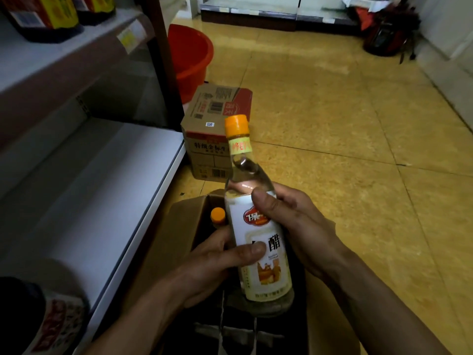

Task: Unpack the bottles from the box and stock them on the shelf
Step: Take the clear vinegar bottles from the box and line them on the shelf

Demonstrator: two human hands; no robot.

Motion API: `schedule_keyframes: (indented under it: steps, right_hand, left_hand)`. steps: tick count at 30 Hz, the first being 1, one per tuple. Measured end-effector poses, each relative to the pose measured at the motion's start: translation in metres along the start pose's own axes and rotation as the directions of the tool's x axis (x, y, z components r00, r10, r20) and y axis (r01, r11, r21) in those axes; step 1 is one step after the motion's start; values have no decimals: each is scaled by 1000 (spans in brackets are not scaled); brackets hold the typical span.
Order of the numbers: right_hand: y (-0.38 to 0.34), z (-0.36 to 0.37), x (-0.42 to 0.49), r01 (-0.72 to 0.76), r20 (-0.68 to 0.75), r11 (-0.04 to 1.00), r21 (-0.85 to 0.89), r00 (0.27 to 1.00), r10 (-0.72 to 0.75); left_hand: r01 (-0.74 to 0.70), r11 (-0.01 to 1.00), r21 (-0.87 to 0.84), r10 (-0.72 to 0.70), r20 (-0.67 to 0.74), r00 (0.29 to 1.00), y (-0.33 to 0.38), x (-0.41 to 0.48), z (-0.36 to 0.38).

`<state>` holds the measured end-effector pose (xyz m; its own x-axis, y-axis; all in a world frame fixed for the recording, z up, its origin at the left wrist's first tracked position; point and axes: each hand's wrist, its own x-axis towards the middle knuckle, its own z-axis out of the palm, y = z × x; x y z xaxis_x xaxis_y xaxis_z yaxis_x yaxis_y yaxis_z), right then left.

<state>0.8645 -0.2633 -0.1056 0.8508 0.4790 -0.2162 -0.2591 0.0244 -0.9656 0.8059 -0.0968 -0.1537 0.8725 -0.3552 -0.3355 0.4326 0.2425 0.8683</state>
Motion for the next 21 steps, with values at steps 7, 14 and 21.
schedule_keyframes:
  steps: [7, 14, 21]
  right_hand:
    - [-5, 7, -4, 120, -235, 984, 129, 968, -87]
    - [1, 5, 2, 105, -145, 992, -68, 983, -114]
    - [7, 3, -3, -6, -40, 998, -67, 999, 3]
  left_hand:
    - [53, 996, 71, -48, -77, 996, -10, -3, 16]
    - [-39, 991, 130, 66, -204, 977, -15, -6, 12]
    - [-72, 995, 69, 86, -238, 967, -8, -9, 12]
